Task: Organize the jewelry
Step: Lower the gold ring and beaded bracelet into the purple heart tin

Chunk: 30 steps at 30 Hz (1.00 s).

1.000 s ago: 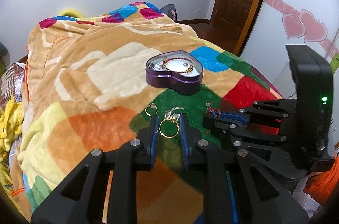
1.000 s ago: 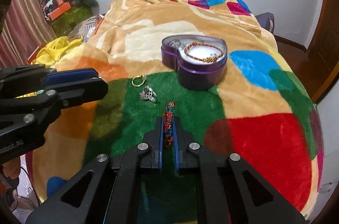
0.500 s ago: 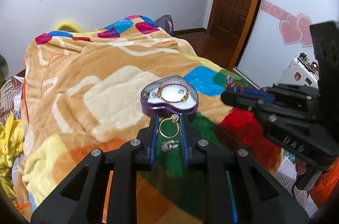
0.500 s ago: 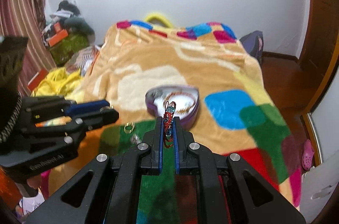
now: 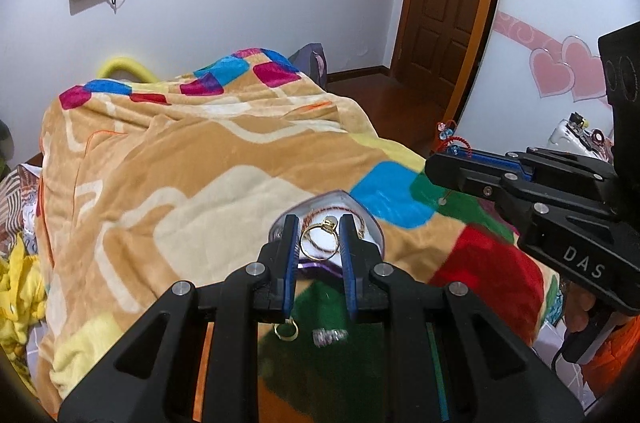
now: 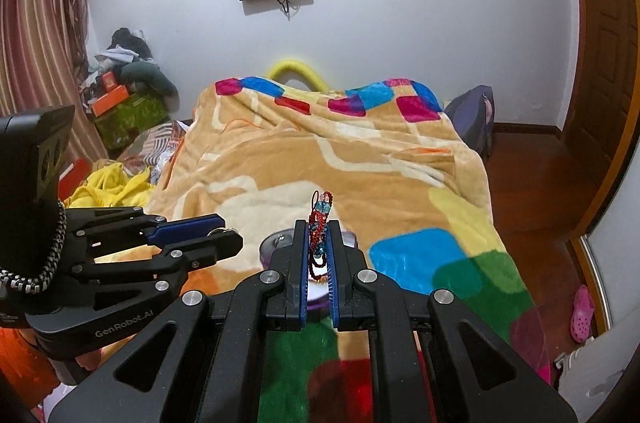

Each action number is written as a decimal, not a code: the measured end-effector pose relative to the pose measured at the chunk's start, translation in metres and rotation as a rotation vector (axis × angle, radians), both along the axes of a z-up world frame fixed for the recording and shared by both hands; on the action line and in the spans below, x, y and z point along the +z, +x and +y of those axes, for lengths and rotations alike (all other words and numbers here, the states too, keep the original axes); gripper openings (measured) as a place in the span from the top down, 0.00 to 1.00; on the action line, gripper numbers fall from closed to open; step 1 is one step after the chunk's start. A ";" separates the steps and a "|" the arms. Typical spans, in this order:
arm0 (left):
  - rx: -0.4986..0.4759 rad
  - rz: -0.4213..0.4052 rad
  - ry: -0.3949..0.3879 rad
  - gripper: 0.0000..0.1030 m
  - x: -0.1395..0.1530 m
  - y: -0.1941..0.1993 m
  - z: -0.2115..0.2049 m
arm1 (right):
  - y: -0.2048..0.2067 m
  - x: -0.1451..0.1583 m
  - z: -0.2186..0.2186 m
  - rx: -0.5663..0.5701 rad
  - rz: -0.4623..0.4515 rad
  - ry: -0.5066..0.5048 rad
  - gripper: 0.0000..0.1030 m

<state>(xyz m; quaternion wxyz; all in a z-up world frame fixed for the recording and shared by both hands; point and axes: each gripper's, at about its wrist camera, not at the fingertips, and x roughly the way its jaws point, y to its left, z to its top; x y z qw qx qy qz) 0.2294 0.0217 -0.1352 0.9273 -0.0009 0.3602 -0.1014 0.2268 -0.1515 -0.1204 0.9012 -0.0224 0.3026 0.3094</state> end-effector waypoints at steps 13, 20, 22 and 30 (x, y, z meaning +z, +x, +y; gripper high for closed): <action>0.007 0.030 -0.014 0.82 -0.016 0.032 0.010 | 0.033 -0.019 0.021 0.051 0.036 -0.040 0.93; -0.012 0.087 -0.010 0.82 -0.037 0.044 0.009 | 0.047 -0.047 0.027 0.099 0.133 -0.091 0.93; -0.014 0.103 -0.009 0.82 -0.042 0.046 0.009 | 0.049 -0.053 0.028 0.107 0.152 -0.106 0.93; -0.003 0.129 -0.027 0.82 -0.048 0.050 0.010 | 0.050 -0.064 0.030 0.129 0.190 -0.141 0.93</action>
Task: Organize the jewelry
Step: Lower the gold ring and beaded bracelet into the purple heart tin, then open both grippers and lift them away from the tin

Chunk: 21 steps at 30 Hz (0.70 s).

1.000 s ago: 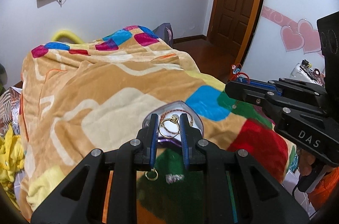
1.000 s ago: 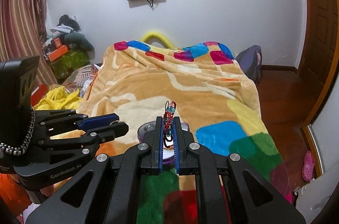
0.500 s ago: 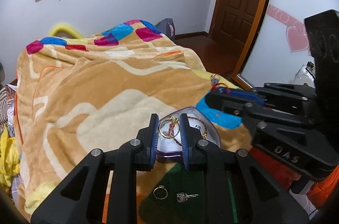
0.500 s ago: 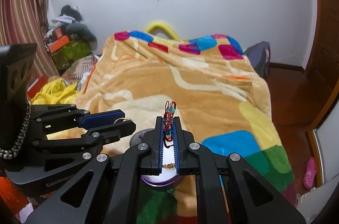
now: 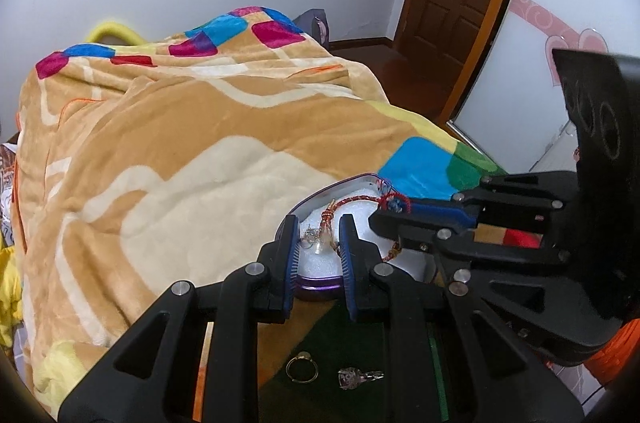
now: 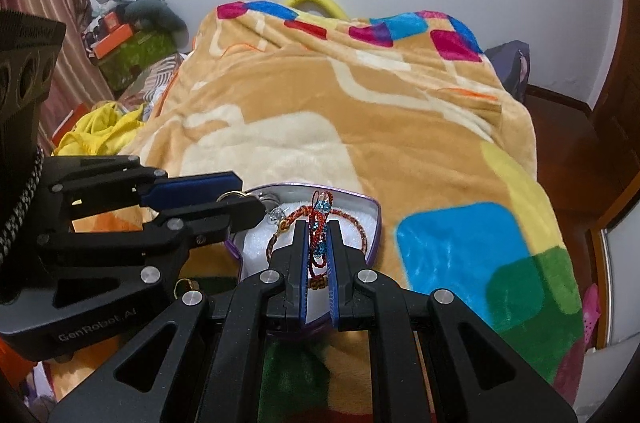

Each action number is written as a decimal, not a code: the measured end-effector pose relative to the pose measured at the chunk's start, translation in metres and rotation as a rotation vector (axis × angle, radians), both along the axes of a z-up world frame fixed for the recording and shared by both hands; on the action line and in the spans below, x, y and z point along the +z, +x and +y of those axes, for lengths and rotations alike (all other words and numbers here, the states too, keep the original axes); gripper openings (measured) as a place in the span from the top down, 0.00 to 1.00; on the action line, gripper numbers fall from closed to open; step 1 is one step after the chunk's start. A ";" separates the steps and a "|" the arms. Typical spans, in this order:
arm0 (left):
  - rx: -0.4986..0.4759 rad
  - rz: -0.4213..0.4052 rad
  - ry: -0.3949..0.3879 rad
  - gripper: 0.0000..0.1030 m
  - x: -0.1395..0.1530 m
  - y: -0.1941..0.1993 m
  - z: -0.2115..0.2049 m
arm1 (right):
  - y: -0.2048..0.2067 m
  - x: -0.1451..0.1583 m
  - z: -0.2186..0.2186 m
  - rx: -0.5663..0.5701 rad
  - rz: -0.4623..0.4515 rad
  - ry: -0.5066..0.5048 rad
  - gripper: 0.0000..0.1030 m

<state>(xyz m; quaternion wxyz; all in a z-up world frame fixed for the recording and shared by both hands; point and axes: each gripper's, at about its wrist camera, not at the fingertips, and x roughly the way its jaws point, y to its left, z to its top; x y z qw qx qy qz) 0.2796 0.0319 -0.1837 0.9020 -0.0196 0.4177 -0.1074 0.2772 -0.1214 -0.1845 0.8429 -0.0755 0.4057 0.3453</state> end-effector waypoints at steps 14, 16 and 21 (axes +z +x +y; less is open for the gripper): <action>0.026 -0.020 -0.007 0.81 0.014 -0.014 0.009 | -0.005 0.007 0.004 -0.026 -0.036 -0.064 0.79; 0.035 -0.026 -0.006 0.79 0.019 -0.019 0.012 | -0.007 0.012 0.003 -0.032 -0.046 -0.059 0.74; 0.060 -0.049 0.007 0.66 0.032 -0.032 0.018 | -0.016 0.028 -0.003 -0.055 -0.076 -0.034 0.67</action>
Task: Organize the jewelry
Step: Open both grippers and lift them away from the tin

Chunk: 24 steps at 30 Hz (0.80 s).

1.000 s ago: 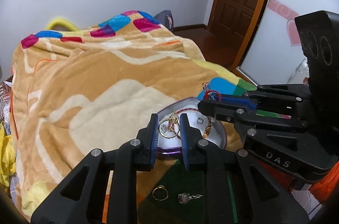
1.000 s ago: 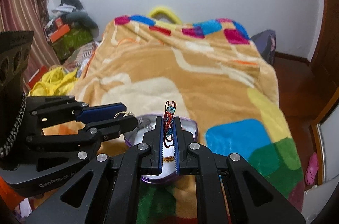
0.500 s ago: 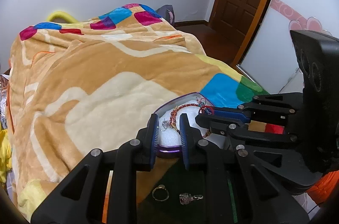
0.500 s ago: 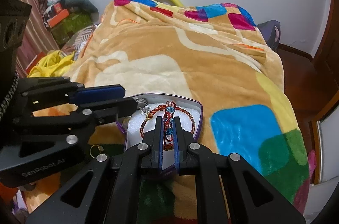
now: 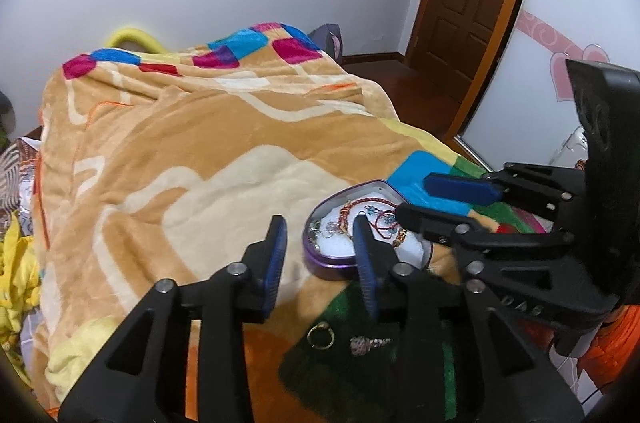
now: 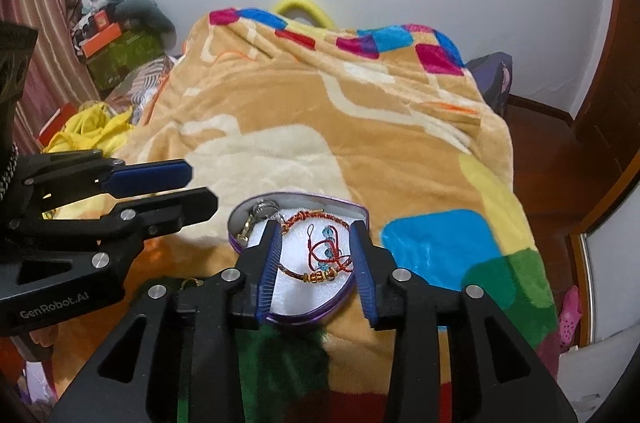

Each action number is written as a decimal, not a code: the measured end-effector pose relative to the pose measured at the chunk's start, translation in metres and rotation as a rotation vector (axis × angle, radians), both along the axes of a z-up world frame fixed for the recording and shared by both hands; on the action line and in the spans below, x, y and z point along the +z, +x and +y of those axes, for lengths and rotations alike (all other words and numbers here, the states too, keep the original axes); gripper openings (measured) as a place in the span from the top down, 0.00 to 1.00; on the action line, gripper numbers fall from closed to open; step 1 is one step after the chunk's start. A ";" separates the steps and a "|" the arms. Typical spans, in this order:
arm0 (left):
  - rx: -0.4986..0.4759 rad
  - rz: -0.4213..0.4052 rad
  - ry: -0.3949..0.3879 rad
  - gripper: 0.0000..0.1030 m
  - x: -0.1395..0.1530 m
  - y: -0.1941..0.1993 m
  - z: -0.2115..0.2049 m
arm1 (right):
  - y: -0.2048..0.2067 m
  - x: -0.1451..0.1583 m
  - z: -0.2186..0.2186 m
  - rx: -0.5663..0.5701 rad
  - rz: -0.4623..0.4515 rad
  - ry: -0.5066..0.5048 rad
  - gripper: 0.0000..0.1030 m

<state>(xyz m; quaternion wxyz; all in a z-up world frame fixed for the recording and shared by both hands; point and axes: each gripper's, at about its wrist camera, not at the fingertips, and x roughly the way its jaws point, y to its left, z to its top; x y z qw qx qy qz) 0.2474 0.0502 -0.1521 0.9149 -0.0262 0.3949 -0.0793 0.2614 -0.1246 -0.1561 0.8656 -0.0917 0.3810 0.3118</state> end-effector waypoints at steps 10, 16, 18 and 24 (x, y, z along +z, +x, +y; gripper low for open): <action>0.009 -0.052 0.013 0.66 0.026 -0.034 0.003 | -0.027 0.028 -0.007 -0.014 -0.051 0.039 0.67; 0.026 -0.044 0.010 0.61 0.028 -0.054 0.008 | -0.042 0.027 -0.007 -0.013 -0.038 0.053 0.67; 0.033 -0.022 -0.002 0.61 0.022 -0.061 0.009 | -0.045 0.021 -0.005 -0.011 -0.015 0.055 0.66; 0.038 0.054 -0.011 0.61 -0.005 -0.075 0.010 | -0.057 -0.007 0.005 0.014 0.056 0.024 0.66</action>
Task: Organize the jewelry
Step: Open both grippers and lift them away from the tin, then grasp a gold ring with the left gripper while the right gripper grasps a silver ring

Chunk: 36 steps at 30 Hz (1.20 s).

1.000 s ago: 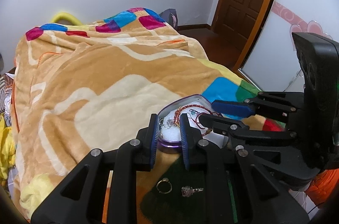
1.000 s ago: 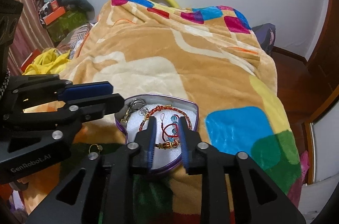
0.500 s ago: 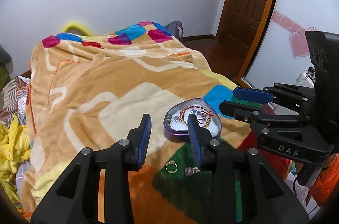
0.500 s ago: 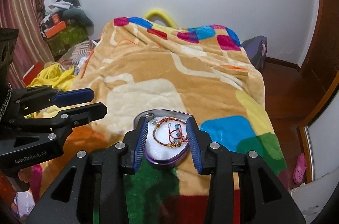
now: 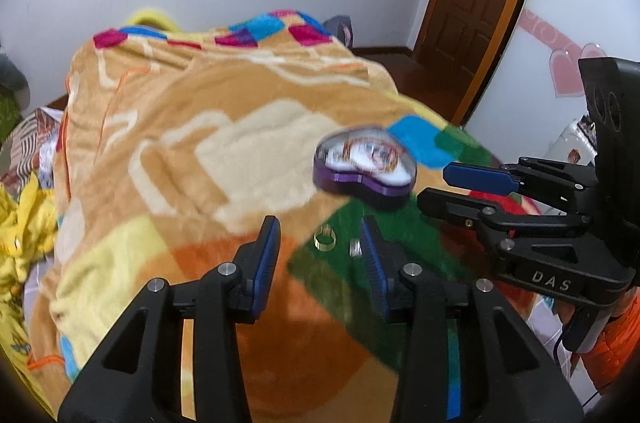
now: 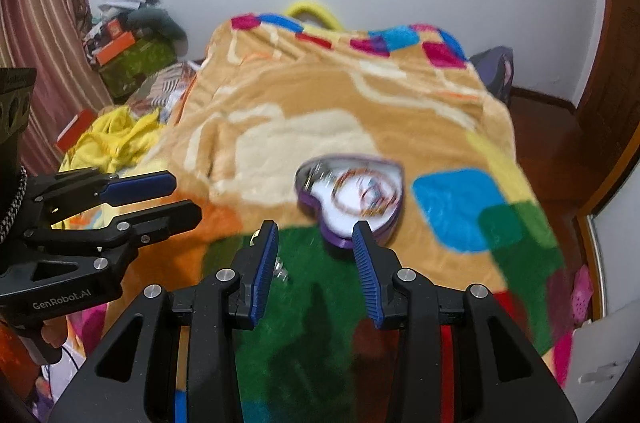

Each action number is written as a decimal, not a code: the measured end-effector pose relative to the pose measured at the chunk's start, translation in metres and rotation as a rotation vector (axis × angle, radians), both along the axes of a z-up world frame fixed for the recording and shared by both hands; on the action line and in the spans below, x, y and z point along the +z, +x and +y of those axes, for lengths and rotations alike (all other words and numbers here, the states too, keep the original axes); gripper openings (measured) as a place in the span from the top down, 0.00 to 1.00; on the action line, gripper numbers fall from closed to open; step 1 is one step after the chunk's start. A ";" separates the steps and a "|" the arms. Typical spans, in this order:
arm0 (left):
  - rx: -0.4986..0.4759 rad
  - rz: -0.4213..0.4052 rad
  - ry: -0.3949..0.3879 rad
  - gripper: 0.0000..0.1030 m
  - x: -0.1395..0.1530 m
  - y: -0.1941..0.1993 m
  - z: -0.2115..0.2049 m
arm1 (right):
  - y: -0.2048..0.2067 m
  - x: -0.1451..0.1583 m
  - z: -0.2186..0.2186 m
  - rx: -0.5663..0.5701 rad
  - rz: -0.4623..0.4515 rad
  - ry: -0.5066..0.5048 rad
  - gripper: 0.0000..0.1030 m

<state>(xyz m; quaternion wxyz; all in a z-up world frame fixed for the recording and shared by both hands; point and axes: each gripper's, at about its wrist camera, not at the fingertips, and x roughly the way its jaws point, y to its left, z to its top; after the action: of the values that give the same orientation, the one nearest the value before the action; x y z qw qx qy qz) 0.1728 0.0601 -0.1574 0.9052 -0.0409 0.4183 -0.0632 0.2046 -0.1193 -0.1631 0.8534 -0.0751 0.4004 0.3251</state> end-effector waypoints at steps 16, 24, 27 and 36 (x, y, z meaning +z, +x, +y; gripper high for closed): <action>0.027 0.056 0.018 0.63 -0.028 -0.001 0.014 | -0.003 -0.054 0.035 0.083 0.079 -0.071 0.66; 0.004 0.101 0.010 0.72 -0.043 0.016 0.009 | -0.008 -0.054 0.032 0.125 0.057 -0.044 0.87; -0.019 0.111 0.016 0.72 -0.047 0.023 0.002 | -0.006 -0.051 0.025 0.107 0.051 -0.017 0.87; -0.064 0.153 0.049 0.72 -0.065 0.045 -0.018 | 0.007 -0.036 -0.005 0.032 0.005 0.009 0.87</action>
<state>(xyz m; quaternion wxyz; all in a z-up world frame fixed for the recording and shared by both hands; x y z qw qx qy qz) 0.2175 0.0417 -0.2228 0.8687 -0.0102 0.4890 -0.0785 0.2114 -0.1244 -0.1993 0.8473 -0.0768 0.3999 0.3408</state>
